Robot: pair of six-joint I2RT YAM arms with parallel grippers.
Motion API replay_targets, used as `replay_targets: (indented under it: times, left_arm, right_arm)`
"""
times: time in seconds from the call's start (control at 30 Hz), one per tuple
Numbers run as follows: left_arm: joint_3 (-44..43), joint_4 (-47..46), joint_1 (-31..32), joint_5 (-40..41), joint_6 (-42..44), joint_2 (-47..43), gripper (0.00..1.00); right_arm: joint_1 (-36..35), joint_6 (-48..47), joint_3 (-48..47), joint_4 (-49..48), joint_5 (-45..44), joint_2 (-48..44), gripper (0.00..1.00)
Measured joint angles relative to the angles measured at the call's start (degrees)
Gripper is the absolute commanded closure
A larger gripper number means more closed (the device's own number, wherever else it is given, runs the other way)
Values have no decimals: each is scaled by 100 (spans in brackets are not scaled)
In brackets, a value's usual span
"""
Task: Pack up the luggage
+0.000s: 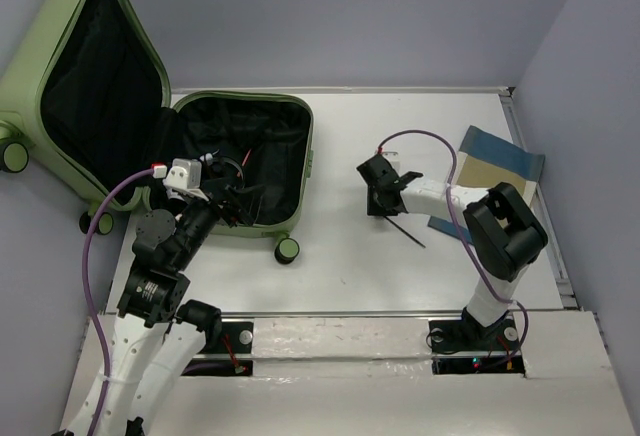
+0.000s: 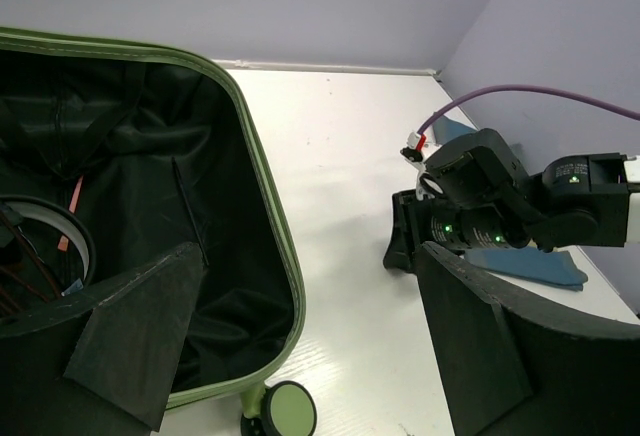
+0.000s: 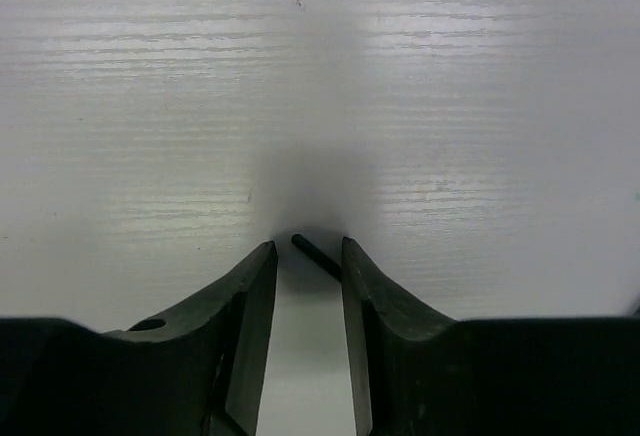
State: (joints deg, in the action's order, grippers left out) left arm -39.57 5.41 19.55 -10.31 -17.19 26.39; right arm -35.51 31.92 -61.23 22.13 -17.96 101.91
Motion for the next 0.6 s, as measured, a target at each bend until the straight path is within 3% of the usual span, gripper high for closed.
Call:
replay_targets:
  times: [0.2,0.33,0.6]
  left_arm:
    - [-2,0,0,0,0,0,1]
    - [-2,0,0,0,0,0,1]
    - [-2,0,0,2,0,0,1]
  right_arm:
    - [-87,-20,28,-50,-26,0,65]
    - [-98,-31,254,-131,-26,-177,42]
    - [-136,-223,544,52,98,-494,42]
